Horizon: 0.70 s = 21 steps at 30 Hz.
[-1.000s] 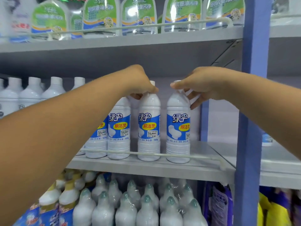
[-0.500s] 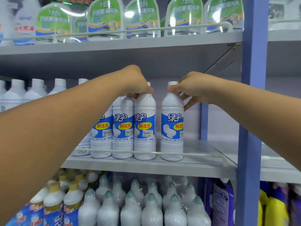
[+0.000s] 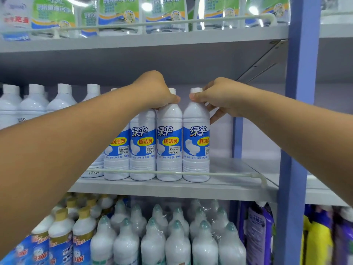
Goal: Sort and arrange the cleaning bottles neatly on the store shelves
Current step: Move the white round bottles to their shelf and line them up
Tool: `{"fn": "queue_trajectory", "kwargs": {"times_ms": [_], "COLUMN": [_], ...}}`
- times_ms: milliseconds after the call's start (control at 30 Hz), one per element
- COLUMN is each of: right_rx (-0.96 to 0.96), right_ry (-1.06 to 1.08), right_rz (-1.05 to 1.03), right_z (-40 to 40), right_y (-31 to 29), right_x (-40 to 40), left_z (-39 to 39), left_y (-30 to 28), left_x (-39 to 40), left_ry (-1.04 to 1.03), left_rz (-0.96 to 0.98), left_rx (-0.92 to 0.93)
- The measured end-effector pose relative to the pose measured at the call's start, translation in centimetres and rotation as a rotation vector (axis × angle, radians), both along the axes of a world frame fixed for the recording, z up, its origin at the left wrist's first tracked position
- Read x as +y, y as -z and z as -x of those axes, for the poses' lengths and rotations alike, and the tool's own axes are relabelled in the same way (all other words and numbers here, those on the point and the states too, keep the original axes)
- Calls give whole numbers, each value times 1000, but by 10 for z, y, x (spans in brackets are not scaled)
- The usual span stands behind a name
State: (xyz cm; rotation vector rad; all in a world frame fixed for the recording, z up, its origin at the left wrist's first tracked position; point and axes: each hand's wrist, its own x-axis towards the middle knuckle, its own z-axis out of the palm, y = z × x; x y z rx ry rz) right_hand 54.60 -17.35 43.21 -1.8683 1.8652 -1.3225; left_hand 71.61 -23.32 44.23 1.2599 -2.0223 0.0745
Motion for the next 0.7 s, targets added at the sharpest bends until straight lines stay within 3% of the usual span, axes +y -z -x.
{"fn": "queue_trajectory", "kwargs": {"times_ms": [467, 700], "right_rx": [59, -162], "right_ry": [-12, -34], "right_rz": [27, 156], "right_z": [4, 4], "right_y": [4, 29], "right_x": [0, -5], "left_z": [-1, 0], "left_y": [6, 24], "left_x": [1, 21], "left_ry": [-10, 42], "left_rz": [-20, 2], "left_rx": [67, 287]}}
